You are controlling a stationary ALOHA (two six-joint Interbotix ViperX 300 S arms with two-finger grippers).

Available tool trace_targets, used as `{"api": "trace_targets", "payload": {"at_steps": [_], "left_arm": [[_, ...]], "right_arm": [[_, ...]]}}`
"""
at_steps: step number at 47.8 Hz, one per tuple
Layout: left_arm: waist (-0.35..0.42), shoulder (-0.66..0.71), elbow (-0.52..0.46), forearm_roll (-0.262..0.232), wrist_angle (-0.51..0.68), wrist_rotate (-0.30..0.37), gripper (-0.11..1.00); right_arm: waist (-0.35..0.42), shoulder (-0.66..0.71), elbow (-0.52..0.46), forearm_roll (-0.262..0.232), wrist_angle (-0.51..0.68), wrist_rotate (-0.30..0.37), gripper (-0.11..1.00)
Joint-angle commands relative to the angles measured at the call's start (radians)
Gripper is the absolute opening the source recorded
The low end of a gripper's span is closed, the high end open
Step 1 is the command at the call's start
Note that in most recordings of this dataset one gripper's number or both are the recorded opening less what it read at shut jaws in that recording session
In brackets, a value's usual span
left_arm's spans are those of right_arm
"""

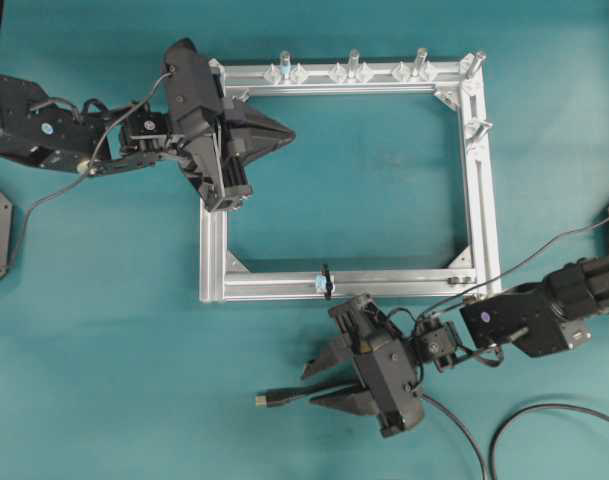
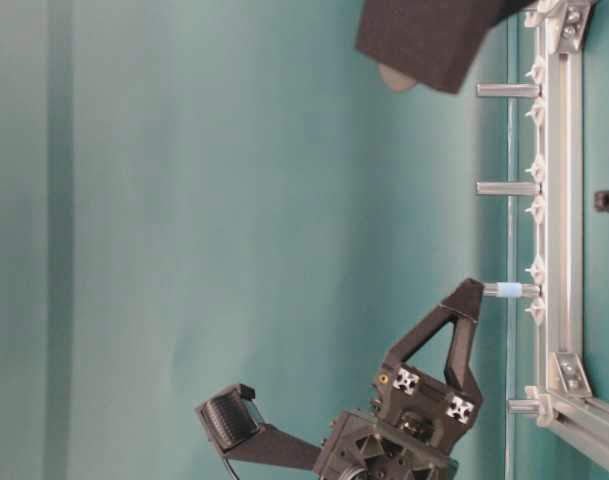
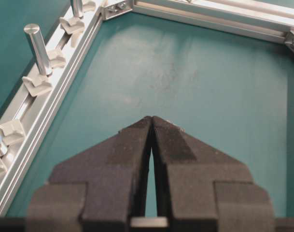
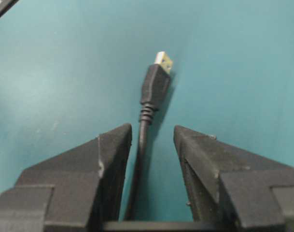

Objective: Insert the wire through the string loop located in the center.
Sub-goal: 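Close the right gripper on the cable just behind the USB plug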

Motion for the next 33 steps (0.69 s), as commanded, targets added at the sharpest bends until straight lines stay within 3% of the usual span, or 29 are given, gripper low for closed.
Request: {"api": "trace_targets", "payload": {"at_steps": [1,33], "left_arm": [[-0.002,-0.026,-0.009,0.002,0.0,-0.009,0.0],[-0.006,-0.026,-0.012,0.003,0.005,-0.009,0.0]], "right_arm": [[0.009,-0.012,-0.017,0.005,-0.005,0.002,0.45],[0.011,0.002,-0.015,0.005,0.071,0.002,0.43]]}}
